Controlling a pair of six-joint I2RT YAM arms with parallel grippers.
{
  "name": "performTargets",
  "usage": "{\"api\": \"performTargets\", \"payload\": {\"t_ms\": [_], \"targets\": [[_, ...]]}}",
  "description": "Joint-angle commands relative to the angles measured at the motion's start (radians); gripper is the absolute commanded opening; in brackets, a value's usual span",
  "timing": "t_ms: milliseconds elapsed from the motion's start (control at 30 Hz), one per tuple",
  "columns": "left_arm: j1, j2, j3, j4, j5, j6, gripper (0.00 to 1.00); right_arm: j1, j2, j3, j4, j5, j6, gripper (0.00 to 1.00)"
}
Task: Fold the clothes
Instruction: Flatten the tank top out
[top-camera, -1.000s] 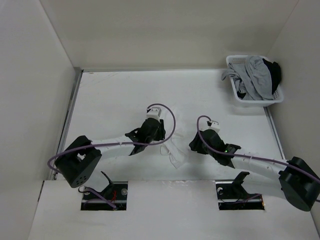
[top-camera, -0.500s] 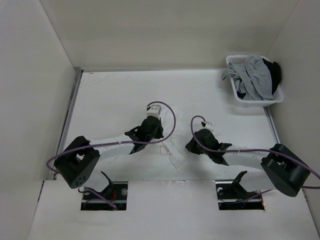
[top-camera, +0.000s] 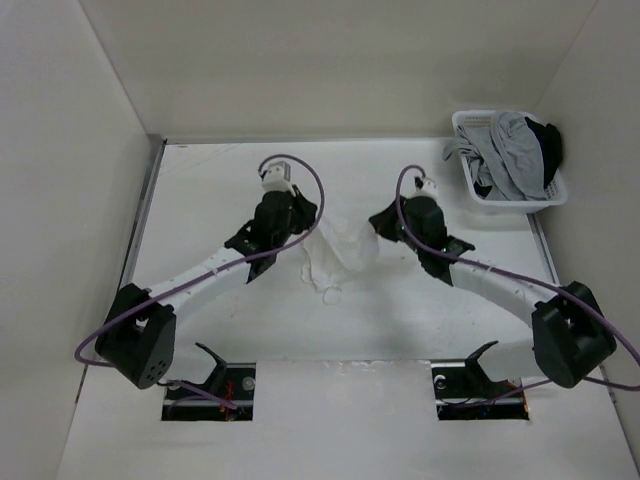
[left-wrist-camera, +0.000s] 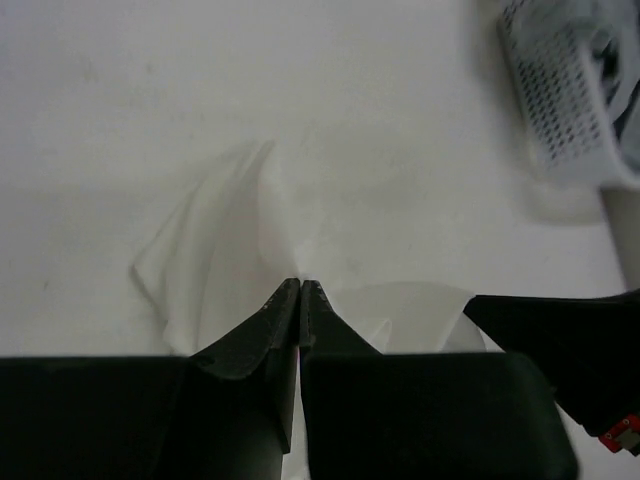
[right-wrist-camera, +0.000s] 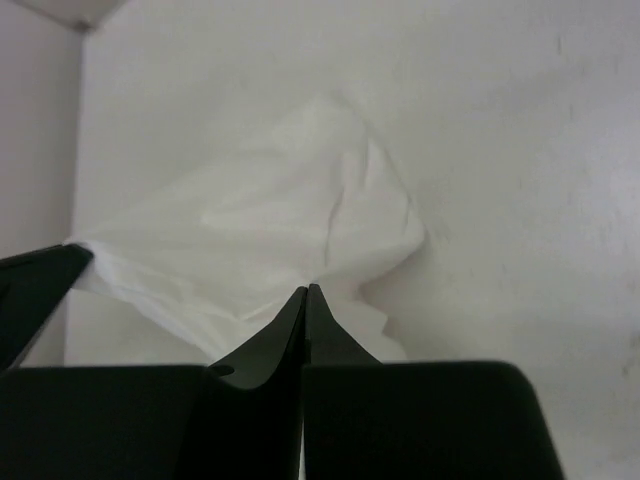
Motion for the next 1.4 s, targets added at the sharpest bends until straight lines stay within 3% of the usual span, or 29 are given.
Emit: {"api": "performTargets", "payload": {"t_ms": [0,167,300,400,533,667,733,800,900,1067,1233,1367], "targets": [[0.088,0.009,0.206,0.116,0.033,-0.08,0.0,-0.074,-0.019,0.264,-0.039,-0.002,-0.137,0.0],[0.174,-0.005,0.462,0.109,0.13,-0.148,0.0,-0.103,-0.028,0.67,-0.286,0.012,-0.289,0.0],[0.176,-0.141,0.415,0.106,0.069,-0.102,0.0,-0.059,-0.069,0.749,-0.387,0.038,-0.365,0.0],[0.162,-0.279,0.201,0.125,-0.012,-0.109,0.0,-0.022,-0.114,0.641,-0.389,0.061,-0.351,0.0],[0.134,-0.477,-0.168,0.138,-0.065,-0.12,0.0,0.056,-0.204,0.322,-0.317,0.064,-0.236,0.0],[0.154,-0.673,-0.498,0.1,-0.06,-0.197,0.1,0.133,-0.204,0.035,-0.23,0.061,-0.114,0.02],[0.175,-0.752,-0.595,0.041,-0.048,-0.244,0.23,0.133,-0.186,-0.03,-0.211,0.059,-0.084,0.1],[0.201,-0.807,-0.63,-0.024,-0.04,-0.257,0.31,0.124,-0.186,-0.071,-0.203,0.064,-0.081,0.24],[0.24,-0.844,-0.613,-0.083,-0.045,-0.248,0.31,0.087,-0.235,-0.117,-0.202,0.067,-0.09,0.4],[0.252,-0.667,-0.519,-0.042,-0.039,-0.199,0.27,0.053,-0.286,-0.183,-0.208,0.065,-0.078,0.4],[0.081,-0.36,-0.377,0.023,-0.081,-0.091,0.22,0.055,-0.276,-0.231,-0.199,0.062,-0.05,0.1],[-0.041,-0.15,-0.236,0.029,-0.181,-0.014,0.2,0.055,-0.24,-0.231,-0.158,0.049,-0.056,0.07]]}}
